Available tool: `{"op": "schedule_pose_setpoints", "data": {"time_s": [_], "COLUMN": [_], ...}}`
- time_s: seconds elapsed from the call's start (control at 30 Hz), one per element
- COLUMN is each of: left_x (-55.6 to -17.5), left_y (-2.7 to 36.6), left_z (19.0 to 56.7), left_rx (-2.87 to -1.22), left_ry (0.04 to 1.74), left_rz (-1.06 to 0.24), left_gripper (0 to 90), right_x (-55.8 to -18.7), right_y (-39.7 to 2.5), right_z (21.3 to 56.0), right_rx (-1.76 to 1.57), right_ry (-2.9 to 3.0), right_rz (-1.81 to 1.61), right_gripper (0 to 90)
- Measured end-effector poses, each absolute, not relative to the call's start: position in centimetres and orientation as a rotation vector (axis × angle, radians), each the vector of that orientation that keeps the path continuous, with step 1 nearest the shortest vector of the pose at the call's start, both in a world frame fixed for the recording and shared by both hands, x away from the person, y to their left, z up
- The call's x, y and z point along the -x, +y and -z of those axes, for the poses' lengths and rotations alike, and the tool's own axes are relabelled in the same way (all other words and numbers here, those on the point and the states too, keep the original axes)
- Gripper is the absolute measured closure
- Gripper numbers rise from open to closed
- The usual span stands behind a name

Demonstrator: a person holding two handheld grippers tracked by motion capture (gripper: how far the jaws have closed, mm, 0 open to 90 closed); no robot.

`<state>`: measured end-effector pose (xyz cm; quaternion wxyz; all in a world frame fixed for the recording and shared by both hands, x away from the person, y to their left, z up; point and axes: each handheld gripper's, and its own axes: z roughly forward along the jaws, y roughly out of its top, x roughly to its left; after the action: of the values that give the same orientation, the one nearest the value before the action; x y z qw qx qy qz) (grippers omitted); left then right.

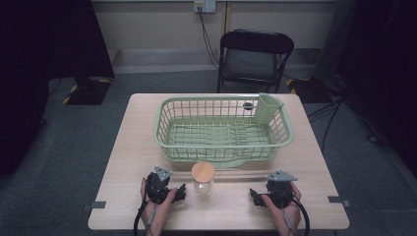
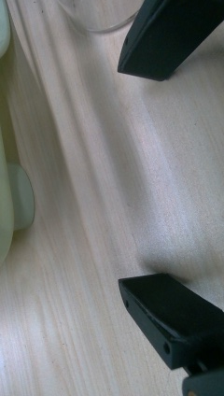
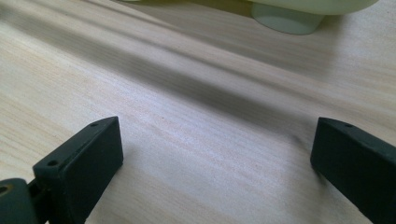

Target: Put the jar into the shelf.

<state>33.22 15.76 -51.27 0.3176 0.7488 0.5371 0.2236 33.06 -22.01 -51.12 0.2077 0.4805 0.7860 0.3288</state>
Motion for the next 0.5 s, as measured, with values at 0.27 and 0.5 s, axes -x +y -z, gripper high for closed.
{"op": "schedule_pose_setpoints", "data": {"time_s": [0.27,0.5], "left_x": [-33.22,-33.19], "left_y": [15.77,15.87], "left_z": [51.27,51.24], "left_rx": [-1.971,-1.959], "left_ry": [1.413,1.412], "left_rz": [-0.588,-0.578], "left_gripper": [0.5,0.9], "right_x": [-33.07,-33.07], "right_y": [-22.01,-22.01], "right_z": [51.12,51.11], "right_rx": [-1.338,-1.338], "right_ry": [2.188,2.188], "right_rz": [-0.915,-0.915], "right_gripper": [1.5,1.5]}}
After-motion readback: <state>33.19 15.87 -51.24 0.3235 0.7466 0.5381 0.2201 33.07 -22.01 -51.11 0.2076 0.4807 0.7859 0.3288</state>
